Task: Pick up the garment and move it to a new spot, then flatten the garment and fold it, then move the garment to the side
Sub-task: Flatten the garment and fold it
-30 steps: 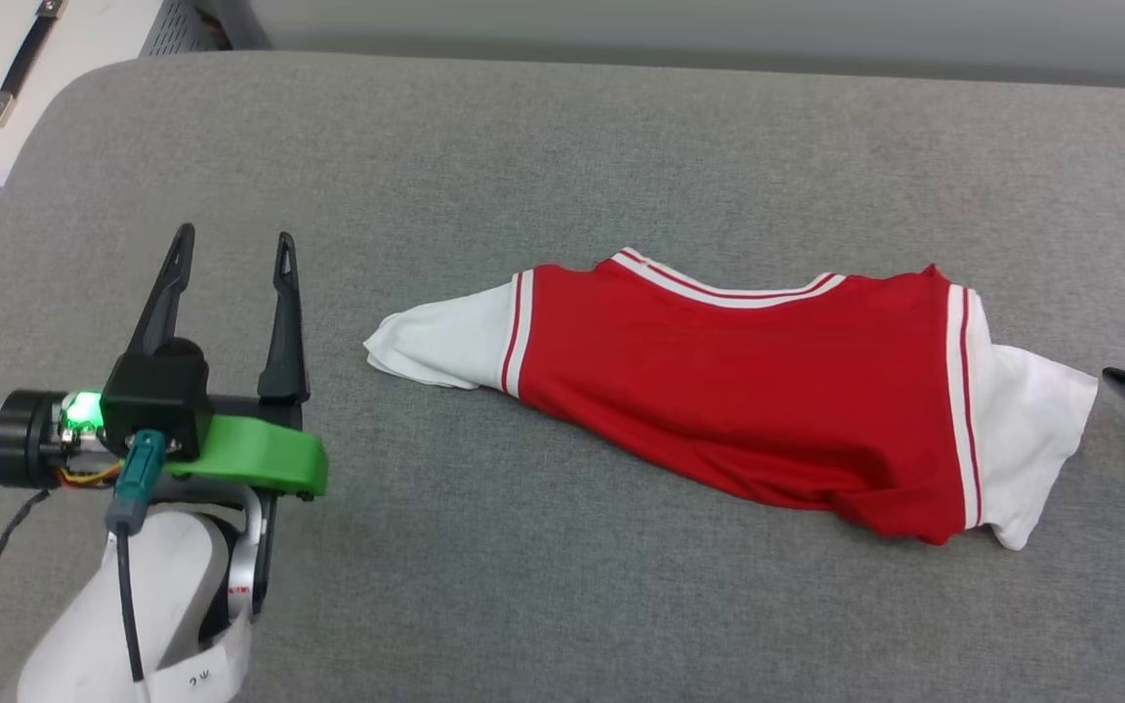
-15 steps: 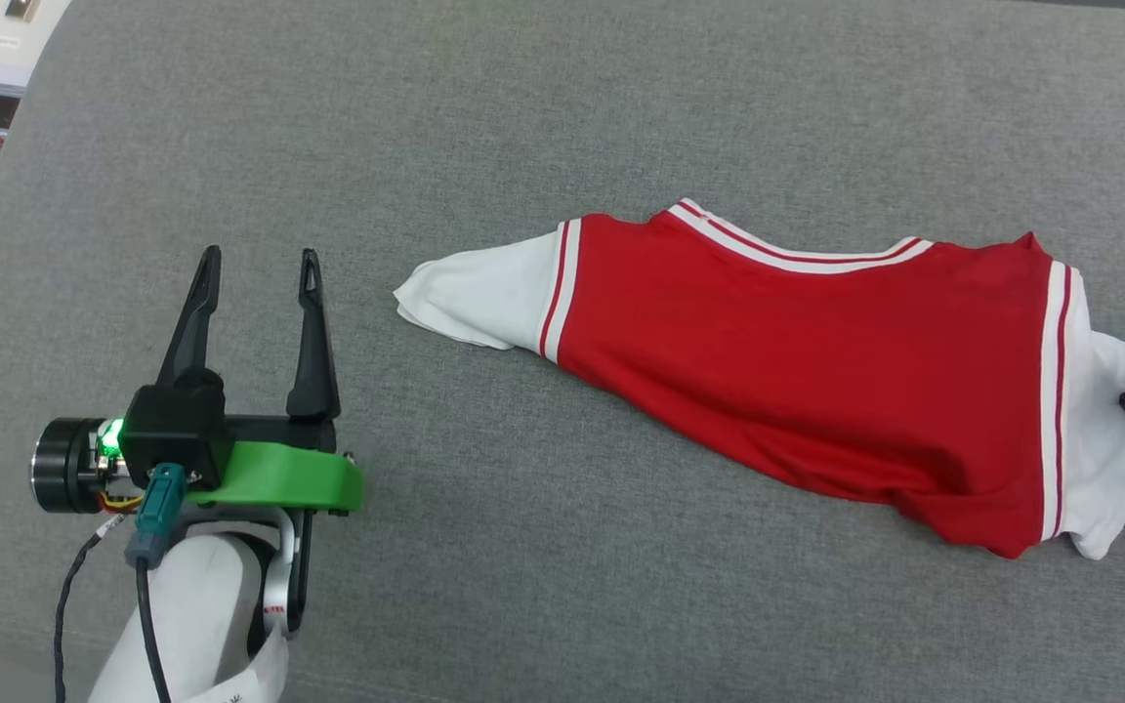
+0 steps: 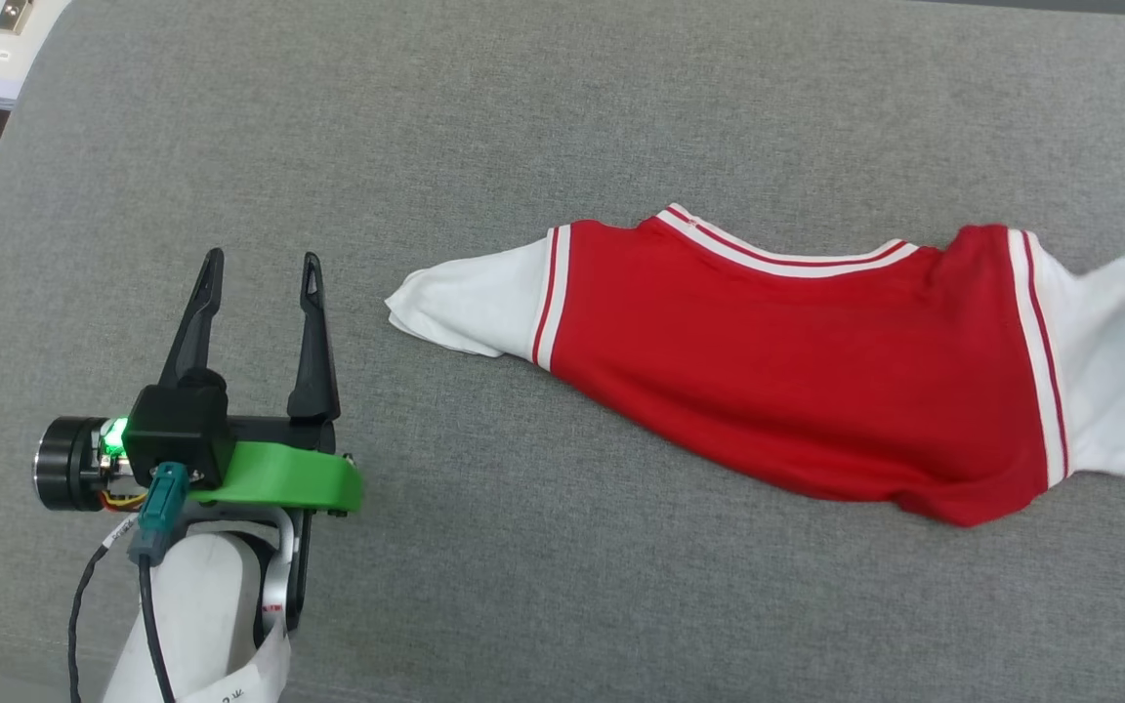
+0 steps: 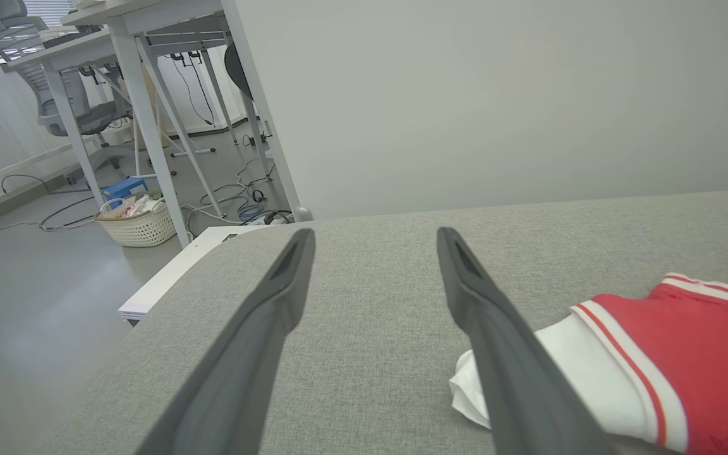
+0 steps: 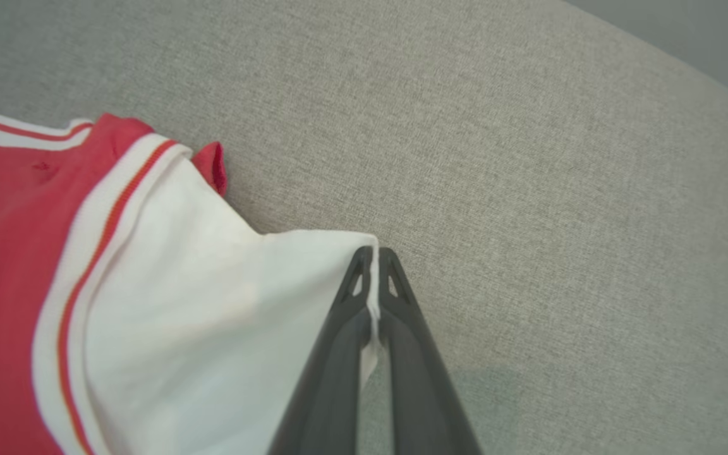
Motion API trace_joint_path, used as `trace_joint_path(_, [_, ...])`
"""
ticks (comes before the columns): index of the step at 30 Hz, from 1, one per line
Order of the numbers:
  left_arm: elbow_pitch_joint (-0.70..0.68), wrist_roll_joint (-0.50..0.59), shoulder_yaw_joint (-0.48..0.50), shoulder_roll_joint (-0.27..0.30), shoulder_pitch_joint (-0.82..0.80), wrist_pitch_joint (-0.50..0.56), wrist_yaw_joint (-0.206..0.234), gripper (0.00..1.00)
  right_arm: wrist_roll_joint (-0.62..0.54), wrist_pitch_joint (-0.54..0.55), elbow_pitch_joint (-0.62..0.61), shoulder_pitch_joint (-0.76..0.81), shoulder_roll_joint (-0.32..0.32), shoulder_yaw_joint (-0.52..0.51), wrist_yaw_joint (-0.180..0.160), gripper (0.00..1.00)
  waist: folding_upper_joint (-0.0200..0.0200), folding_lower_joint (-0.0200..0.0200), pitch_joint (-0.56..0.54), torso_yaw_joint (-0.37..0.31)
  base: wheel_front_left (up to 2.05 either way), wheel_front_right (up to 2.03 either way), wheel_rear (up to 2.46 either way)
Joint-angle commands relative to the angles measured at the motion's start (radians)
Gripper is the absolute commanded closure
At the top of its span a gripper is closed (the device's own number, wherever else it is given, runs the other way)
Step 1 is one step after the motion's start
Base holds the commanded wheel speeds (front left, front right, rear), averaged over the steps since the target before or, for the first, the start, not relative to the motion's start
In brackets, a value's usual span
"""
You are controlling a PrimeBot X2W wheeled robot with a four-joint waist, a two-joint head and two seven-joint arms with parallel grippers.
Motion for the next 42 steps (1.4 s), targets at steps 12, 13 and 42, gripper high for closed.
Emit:
trace_joint_path(12, [0.022,0.054,0.032,-0.060,0.010,-0.006,-0.064,0.00,-0.064,-0.063,0.273,-0.060,-0.024,-0.071,-0.001,1.00,0.0000,-0.0001,0.012,0.026,0.00,0.00,0.00])
trace_joint_path(13, [0.025,0.057,0.034,-0.064,0.009,-0.006,-0.068,0.00,-0.070,-0.064,0.302,-0.051,-0.022,-0.077,-0.001,1.00,0.0000,-0.0001,0.013,0.028,0.00,0.00,0.00])
trace_joint_path(42, [0.248,-0.140,-0.128,0.120,-0.292,0.145,-0.227,0.00,-0.199,-0.539,0.099,0.106,0.116,-0.203,-0.001,0.00,0.0000,-0.0001,-0.089,-0.076,0.00,0.00,0.00])
